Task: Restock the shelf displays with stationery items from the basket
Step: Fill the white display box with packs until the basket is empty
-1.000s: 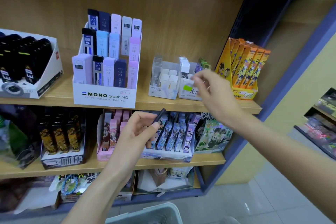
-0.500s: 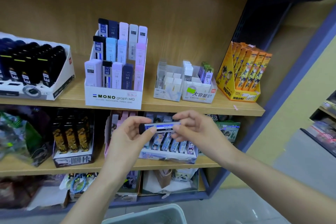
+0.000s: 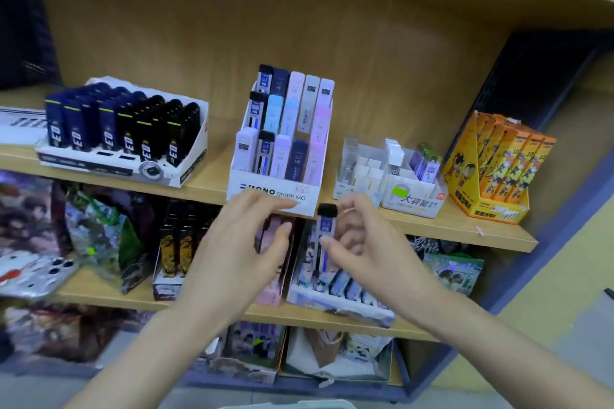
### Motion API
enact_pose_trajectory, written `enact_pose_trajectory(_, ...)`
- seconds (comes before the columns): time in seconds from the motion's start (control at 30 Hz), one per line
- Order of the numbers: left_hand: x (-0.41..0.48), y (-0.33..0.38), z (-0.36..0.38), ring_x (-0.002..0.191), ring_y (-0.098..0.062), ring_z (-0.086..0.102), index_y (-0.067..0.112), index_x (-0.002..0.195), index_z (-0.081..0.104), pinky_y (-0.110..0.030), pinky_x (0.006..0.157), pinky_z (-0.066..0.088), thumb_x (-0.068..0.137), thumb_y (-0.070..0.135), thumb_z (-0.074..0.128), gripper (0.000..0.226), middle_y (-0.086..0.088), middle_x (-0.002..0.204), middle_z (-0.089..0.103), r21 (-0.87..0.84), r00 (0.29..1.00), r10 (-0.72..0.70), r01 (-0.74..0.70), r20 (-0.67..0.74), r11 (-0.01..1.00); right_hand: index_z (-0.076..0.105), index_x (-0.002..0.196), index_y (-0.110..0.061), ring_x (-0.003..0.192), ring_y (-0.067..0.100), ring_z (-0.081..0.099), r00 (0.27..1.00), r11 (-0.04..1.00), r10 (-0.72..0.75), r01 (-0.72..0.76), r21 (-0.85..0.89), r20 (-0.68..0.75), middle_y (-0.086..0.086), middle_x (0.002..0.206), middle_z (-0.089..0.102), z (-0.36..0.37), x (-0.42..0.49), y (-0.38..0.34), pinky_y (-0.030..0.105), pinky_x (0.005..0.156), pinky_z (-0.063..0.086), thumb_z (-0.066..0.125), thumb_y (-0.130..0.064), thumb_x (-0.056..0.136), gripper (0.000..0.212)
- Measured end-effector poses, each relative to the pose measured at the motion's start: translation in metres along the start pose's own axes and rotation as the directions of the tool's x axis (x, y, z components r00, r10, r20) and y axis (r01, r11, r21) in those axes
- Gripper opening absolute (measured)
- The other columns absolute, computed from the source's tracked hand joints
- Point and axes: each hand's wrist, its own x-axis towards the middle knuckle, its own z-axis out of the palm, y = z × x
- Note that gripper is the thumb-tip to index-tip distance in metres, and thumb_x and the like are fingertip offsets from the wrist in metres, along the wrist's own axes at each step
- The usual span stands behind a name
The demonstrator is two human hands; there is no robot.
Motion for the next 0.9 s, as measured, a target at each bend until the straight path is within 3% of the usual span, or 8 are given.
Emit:
enact_pose_trajectory(0.1,0.032,-0.018,-0.025,0.104,-0.011,0.045,0.018,0.113,0.061,-0.020,0.086,0.033,0.086,0.025,0.052,0.029,0.011,0.103,0.047,0.161,0.998,0.049,-0.040,-0.049,0.986,0.039,0.095,-0.033,0.068,0.012,0.067,0.991,0.996,-0.063,0.071,0.062,-0.121,0.000,0.079,0.063,-0.008,0.032,-0.021,0.033,0.070,0.056,0.055,-0.020,0.094,0.021)
enact_pose_trajectory(0.2,0.066,-0.029,-0.043,0.107,-0.018,0.043,0.012,0.117,0.057,-0.029,0.091,0.036,0.089,0.014,0.056,0.028,0.003,0.108,0.050,0.285,0.995,0.093,-0.082,-0.024,0.955,0.045,0.098,-0.019,0.067,0.011,0.066,0.967,0.979,-0.103,0.140,0.148,-0.231,-0.002,0.080,0.062,-0.007,0.068,-0.039,0.025,0.067,0.056,0.049,-0.017,0.097,0.004)
enact_pose_trajectory(0.3,0.086,-0.036,-0.051,0.111,-0.022,0.046,0.012,0.123,0.054,-0.035,0.091,0.040,0.091,0.013,0.053,0.032,-0.001,0.117,0.054,0.343,0.994,0.095,-0.110,0.062,0.933,0.052,0.098,-0.011,0.075,0.018,0.065,0.949,0.990,-0.104,0.128,0.064,-0.296,0.003,0.083,0.063,0.002,0.100,-0.048,0.025,0.069,0.055,0.049,-0.020,0.098,0.010)
enact_pose_trajectory(0.37,0.091,-0.040,-0.052,0.112,-0.020,0.046,0.013,0.124,0.053,-0.035,0.091,0.040,0.093,0.012,0.050,0.032,0.000,0.120,0.055,0.359,0.987,0.100,-0.140,0.130,0.923,0.056,0.095,-0.009,0.078,0.020,0.062,0.949,0.993,-0.119,0.106,-0.061,-0.293,0.004,0.086,0.063,0.008,0.116,-0.049,0.027,0.075,0.051,0.052,-0.022,0.096,0.014)
enact_pose_trajectory(0.47,0.093,-0.044,-0.052,0.108,-0.018,0.047,0.014,0.126,0.052,-0.032,0.089,0.039,0.094,0.012,0.047,0.032,0.001,0.120,0.056,0.376,0.978,0.115,-0.173,0.171,0.910,0.051,0.098,-0.015,0.067,0.010,0.051,0.965,0.986,-0.135,0.110,-0.123,-0.226,-0.005,0.077,0.054,0.015,0.127,-0.045,0.011,0.062,0.040,0.055,-0.017,0.094,0.005)
enact_pose_trajectory(0.6,0.093,-0.047,-0.053,0.104,-0.016,0.047,0.014,0.125,0.053,-0.027,0.084,0.036,0.095,0.012,0.047,0.031,0.003,0.117,0.057,0.365,0.976,0.149,-0.198,0.159,0.910,0.045,0.099,-0.021,0.068,0.012,0.051,0.977,0.976,-0.168,0.145,-0.162,-0.135,0.002,0.082,0.059,0.021,0.132,-0.038,0.019,0.062,0.041,0.057,-0.014,0.092,0.016)
enact_pose_trajectory(0.77,0.094,-0.052,-0.051,0.104,-0.016,0.047,0.013,0.126,0.053,-0.023,0.082,0.033,0.095,0.012,0.047,0.032,0.002,0.118,0.056,0.354,0.972,0.184,-0.225,0.146,0.908,0.062,0.096,-0.020,0.087,0.010,0.043,0.964,0.826,-0.259,0.188,-0.532,-0.060,-0.009,0.092,0.055,0.018,0.140,-0.037,0.023,0.071,0.032,0.064,-0.025,0.088,0.009)
enact_pose_trajectory(0.9,0.093,-0.054,-0.049,0.105,-0.018,0.048,0.012,0.127,0.052,-0.024,0.085,0.035,0.095,0.011,0.046,0.033,0.000,0.119,0.056,0.350,0.969,0.207,-0.242,0.136,0.905,0.061,0.101,-0.018,0.090,0.012,0.049,0.966,0.819,-0.248,0.168,-0.549,-0.076,-0.004,0.101,0.057,0.019,0.140,-0.039,0.025,0.071,0.037,0.063,-0.025,0.088,0.015)
